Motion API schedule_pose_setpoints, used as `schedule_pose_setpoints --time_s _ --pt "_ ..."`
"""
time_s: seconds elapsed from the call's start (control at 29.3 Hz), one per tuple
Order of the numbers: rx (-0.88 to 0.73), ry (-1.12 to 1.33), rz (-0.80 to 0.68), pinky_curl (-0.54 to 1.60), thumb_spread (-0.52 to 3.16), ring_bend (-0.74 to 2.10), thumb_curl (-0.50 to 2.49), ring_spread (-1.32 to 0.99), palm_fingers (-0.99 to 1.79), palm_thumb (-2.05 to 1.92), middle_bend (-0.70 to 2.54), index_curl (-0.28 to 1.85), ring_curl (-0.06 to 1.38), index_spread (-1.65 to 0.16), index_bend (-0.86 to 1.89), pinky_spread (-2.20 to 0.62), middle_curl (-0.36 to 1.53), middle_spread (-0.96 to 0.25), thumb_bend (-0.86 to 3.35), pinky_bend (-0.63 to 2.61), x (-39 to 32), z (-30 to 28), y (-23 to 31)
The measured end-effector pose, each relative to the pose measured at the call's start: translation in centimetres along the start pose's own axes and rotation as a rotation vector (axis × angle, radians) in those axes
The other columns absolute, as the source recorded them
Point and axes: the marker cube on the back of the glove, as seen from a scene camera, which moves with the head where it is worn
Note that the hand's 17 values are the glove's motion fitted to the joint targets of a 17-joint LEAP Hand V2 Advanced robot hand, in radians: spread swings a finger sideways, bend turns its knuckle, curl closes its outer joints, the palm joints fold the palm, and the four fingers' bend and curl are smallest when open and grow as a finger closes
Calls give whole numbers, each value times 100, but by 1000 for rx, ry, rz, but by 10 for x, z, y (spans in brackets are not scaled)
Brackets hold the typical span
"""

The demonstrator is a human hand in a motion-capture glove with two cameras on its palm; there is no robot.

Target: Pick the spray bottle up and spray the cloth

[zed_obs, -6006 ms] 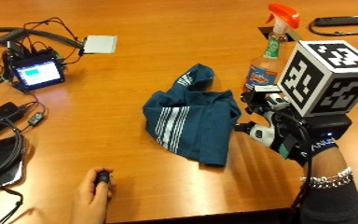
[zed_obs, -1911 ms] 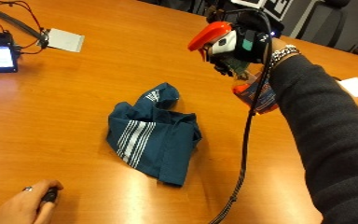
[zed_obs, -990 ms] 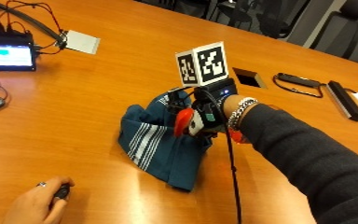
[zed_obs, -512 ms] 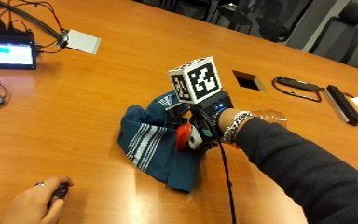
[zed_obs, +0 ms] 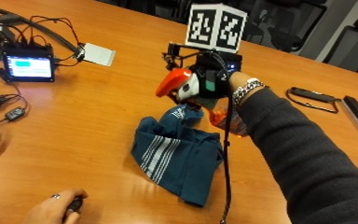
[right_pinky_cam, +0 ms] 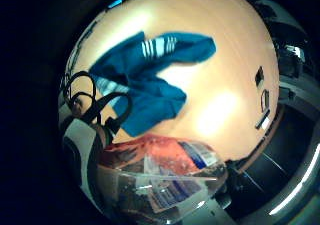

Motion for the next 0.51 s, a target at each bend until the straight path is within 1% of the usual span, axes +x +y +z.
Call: schedule_pose_setpoints --time_s 0.17,0.34,0.51 --pt "106 -74 -42 39 26 68 80 -22 138 91 56 59 46 -31 31 -30 52 -24 -3 42 -5 -21 -5" --pt "362 -313 -140 39 26 68 80 -22 138 91 55 59 46 -31 31 -30 52 -24 -3 42 -10 -45 -4" --pt "545 -444 -183 39 26 68 80 -22 138 91 55 59 46 -31 31 -30 52 -23 -3 42 -15 -41 -13"
